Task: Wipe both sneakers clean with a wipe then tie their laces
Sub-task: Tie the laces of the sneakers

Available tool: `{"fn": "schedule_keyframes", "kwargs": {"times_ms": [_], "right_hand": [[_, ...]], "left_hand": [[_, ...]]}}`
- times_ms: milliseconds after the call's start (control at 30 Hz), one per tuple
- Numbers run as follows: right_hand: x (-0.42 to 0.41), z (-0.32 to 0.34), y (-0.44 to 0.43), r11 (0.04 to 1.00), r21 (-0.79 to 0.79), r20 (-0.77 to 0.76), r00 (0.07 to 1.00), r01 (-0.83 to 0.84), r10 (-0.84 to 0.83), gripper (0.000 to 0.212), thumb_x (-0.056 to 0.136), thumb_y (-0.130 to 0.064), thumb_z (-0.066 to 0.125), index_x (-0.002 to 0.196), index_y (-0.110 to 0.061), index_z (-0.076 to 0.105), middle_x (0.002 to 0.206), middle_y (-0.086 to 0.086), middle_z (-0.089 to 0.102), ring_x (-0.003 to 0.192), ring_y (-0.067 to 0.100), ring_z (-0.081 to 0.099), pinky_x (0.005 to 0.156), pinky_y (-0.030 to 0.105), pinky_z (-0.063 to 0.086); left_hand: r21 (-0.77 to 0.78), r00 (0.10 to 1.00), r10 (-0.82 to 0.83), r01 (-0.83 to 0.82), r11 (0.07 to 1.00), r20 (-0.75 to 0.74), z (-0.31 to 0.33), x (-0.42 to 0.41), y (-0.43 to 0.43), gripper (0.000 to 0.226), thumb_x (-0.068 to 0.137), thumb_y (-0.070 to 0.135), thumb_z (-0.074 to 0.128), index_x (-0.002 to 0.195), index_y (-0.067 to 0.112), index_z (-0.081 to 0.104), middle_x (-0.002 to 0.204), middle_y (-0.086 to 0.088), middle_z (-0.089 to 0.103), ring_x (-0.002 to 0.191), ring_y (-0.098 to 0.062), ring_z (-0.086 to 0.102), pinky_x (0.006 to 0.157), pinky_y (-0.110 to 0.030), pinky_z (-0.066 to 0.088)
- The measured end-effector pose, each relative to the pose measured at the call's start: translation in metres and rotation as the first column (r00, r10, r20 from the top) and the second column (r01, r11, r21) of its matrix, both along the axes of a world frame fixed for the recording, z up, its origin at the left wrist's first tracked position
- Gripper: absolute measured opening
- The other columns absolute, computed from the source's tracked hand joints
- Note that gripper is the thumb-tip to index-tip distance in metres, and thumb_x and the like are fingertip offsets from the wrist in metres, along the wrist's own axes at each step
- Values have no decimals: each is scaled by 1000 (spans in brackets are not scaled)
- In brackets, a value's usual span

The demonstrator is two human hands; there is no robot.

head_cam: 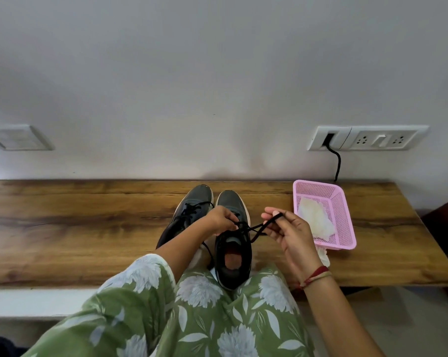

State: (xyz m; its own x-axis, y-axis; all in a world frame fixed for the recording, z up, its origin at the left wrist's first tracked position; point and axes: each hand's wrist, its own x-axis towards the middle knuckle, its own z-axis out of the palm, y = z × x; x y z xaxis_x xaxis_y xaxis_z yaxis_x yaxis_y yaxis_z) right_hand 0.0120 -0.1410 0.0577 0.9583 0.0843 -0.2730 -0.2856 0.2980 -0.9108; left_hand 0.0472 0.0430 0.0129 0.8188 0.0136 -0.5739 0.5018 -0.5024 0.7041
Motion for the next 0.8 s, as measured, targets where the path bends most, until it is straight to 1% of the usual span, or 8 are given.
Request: {"fn": "schedule_keyframes", "kwargs": {"times_ms": [100,167,333,467,633,700,767,800], "right_hand": [[-1,1,-5,999,-32,-8,999,35,-36,20,95,-8,48,95,-9,67,90,11,69,81,15,64,64,20,54],[-1,2,-7,998,-54,-2,999,45,-45,21,95,-9,47,94,-11,67,89,10,70,80,14,64,64,20,54],[-1,10,1,995,-101,43,999,19,-15,25,98,-12,42,92,-8,66,84,8,71,69,10,65,62,19,54],[3,18,5,994,-106,100,995,26,-15,28,99,-13,41,87,-6,65,75,3,71,67,9,67,61,20,55],[14,13,-5,985,-148,84,993,90,-79,30,99,-13,40,81,-10,63,72,5,69,62,10,64,55,18,52],[17,5,-8,970,-218,59,993,110,-100,29,98,-15,42,80,-12,64,80,7,68,66,11,59,56,19,48],[18,-5,-8,950,-272,51,988,155,-147,30,97,-16,44,75,-16,64,83,3,66,76,12,55,65,22,44],[19,-8,-7,951,-254,32,984,176,-174,31,97,-15,44,72,-17,63,80,1,66,78,13,55,70,25,43]], "left_hand": [[-214,974,222,-208,954,44,3,-5,8,21,89,6,65,109,2,67,72,-7,60,45,-11,41,42,-20,35],[-361,939,342,-311,879,24,11,-10,14,19,90,8,63,108,4,67,70,-4,58,42,-7,40,39,-16,33],[-471,896,442,-371,801,47,29,-22,25,7,91,13,62,91,9,67,75,0,65,57,-3,56,56,-13,50],[-548,792,598,-448,707,124,31,-37,22,14,96,14,55,86,12,64,76,2,65,61,-1,57,58,-13,50],[-596,655,754,-586,549,51,22,-60,30,16,100,16,47,88,14,58,76,3,60,64,-5,53,54,-14,47],[-549,635,772,-636,543,27,18,-63,36,16,101,17,43,92,15,55,80,2,59,70,-7,52,62,-19,45],[-521,631,776,-655,548,22,18,-63,36,17,102,15,39,94,14,53,83,1,60,80,-10,53,75,-25,44],[-555,614,789,-660,506,-12,20,-62,35,19,102,13,37,91,13,53,82,-1,59,82,-12,54,82,-28,44]]}}
